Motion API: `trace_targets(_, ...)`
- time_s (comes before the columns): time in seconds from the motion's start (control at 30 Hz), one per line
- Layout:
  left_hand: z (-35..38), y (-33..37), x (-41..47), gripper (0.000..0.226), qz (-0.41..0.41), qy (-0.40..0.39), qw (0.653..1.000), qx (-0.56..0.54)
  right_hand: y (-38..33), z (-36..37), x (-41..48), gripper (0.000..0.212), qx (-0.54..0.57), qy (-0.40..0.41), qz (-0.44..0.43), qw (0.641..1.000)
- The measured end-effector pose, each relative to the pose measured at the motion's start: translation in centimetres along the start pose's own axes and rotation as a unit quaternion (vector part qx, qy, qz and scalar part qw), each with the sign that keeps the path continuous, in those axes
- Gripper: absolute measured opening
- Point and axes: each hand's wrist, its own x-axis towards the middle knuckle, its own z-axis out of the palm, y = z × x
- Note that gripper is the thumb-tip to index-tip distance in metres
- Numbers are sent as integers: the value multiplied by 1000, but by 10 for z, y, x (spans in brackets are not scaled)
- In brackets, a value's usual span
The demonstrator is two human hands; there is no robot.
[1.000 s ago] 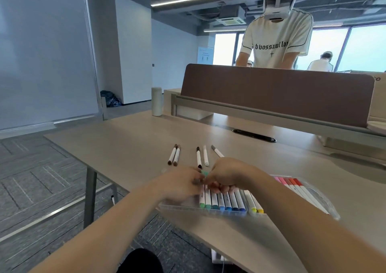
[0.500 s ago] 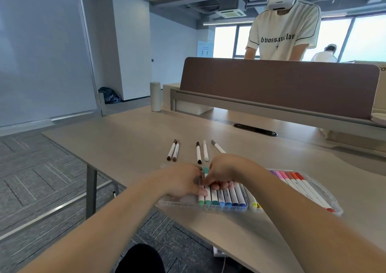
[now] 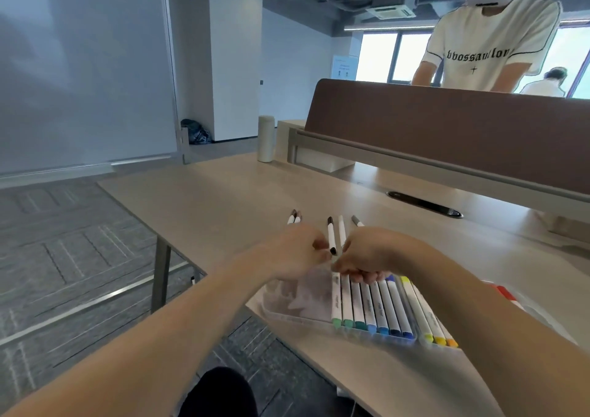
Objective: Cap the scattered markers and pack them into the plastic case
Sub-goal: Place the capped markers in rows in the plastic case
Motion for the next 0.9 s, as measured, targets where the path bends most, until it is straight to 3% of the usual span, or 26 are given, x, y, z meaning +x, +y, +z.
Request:
trace_targets(0.13, -19, -17, 11, 22, -21, 69, 996, -43, -11, -5, 17, 28, 7, 67, -5, 998)
trace_targets(0.43, -40, -59, 31, 24, -91, 120, 982, -111, -53, -6, 69, 26, -21, 146, -2, 989)
trace_targets(0.57, -38, -74, 41, 22, -99, 120, 981, -120, -69, -3, 90, 50, -11, 143, 16, 990)
trace_targets(0.73, -33, -88, 48, 23, -109, 114, 976, -150, -79, 3, 114, 21, -32, 189, 20, 981)
trace_targets(0.9, -30, -95, 48, 22, -116, 117, 974, -156, -90, 4, 124, 23, -58, 204, 17, 977)
